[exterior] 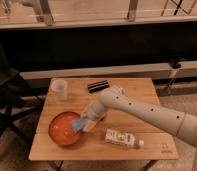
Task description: Place the white sponge in the ceramic bowl
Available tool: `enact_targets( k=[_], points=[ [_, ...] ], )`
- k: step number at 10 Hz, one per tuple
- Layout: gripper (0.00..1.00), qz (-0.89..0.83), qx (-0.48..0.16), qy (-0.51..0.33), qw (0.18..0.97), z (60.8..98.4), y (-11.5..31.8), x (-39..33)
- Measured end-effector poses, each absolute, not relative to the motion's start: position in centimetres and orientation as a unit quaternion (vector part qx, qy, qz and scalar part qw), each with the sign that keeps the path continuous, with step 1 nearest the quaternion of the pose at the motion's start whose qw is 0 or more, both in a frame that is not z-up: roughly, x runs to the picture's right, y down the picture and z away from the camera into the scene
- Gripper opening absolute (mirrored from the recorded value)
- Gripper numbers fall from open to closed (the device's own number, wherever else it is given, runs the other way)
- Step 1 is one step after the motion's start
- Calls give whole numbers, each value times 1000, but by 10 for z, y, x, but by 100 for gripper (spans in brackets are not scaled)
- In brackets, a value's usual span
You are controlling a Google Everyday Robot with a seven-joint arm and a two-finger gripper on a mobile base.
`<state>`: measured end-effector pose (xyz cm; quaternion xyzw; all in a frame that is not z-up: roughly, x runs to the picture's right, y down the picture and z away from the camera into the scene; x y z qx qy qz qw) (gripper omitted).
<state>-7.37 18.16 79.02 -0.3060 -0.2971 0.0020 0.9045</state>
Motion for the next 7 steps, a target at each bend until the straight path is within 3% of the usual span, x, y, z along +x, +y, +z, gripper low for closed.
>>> enact_targets(
  k=[7],
  points=[
    [0, -45, -318, -292, 901, 787, 215, -119]
  ],
)
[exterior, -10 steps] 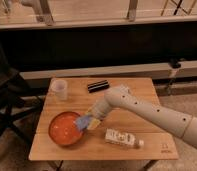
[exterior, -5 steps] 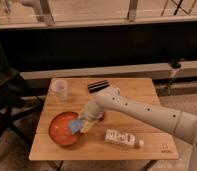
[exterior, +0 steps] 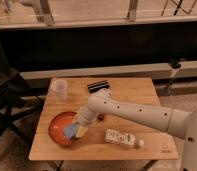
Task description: Place the white sponge in the ceramic bowl
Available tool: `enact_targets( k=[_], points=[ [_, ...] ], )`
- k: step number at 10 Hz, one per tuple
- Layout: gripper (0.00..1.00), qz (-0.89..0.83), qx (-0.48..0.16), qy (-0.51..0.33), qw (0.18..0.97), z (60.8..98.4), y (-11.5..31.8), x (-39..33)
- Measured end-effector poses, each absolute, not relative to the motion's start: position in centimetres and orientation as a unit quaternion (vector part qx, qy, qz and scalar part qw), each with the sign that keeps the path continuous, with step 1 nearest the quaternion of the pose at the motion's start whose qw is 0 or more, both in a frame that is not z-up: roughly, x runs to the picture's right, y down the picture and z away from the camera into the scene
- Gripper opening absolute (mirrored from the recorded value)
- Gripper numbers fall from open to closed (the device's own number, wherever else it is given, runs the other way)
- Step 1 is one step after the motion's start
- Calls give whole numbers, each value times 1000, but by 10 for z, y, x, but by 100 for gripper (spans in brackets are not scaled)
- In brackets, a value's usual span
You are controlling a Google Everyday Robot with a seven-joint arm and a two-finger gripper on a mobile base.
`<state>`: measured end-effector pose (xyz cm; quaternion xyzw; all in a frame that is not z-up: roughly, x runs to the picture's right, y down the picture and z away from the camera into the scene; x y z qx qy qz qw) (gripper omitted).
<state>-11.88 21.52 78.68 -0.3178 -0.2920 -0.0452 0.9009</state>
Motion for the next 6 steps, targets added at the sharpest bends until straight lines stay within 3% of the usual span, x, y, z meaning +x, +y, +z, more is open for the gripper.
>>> enact_targets(
  k=[4, 5, 6],
  points=[
    [0, -67, -327, -289, 897, 791, 228, -135],
    [5, -74, -326, -291, 897, 790, 231, -137],
    [17, -100, -315, -299, 895, 785, 234, -140]
  ],
)
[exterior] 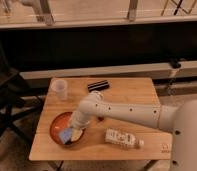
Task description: Place the white sponge in the ceramic bowl
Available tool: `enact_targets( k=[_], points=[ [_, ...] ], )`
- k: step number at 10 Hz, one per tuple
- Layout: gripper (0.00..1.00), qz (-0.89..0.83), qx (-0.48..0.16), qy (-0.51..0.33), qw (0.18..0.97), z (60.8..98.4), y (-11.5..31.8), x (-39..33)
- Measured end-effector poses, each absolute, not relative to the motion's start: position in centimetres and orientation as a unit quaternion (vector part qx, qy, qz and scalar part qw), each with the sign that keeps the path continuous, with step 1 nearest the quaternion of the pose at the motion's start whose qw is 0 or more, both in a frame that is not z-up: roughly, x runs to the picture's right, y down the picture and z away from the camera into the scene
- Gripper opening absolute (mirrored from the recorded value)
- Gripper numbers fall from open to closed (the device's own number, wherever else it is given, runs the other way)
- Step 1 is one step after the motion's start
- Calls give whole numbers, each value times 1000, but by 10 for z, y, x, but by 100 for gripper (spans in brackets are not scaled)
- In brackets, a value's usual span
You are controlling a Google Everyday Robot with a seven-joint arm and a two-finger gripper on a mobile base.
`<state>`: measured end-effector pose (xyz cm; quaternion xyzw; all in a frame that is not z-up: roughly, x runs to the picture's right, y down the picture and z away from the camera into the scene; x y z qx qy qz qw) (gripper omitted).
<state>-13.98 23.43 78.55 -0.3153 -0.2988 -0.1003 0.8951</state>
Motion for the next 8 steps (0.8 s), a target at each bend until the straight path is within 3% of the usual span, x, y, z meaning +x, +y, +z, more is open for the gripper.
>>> enact_targets(
  k=[6, 8],
  points=[
    [76, -137, -303, -322, 886, 773, 234, -138],
    [80, -138, -305, -321, 886, 772, 234, -136]
  ],
)
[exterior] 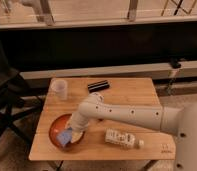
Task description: Place the white sponge in the ceramic bowl
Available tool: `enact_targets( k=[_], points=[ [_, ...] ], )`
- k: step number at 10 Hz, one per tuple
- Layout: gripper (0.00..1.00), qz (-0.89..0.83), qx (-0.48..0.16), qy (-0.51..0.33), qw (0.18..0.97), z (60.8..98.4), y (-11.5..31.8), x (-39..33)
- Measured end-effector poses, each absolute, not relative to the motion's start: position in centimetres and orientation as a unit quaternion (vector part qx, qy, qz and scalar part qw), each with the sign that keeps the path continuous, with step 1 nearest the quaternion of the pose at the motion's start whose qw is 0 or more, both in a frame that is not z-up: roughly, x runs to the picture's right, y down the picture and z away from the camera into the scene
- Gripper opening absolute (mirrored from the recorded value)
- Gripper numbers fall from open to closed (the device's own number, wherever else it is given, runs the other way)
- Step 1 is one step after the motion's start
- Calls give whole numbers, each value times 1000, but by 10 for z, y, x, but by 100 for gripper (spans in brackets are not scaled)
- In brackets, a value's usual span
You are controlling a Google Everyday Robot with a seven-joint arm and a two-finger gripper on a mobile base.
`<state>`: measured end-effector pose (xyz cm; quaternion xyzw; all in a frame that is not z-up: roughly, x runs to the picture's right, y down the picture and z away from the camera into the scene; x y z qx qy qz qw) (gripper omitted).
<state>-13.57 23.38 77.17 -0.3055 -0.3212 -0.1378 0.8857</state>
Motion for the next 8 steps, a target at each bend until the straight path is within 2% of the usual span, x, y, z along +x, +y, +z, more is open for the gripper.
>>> enact_targets(
  k=[8],
  points=[
    [80, -166, -320, -318, 877, 765, 240, -141]
  ],
)
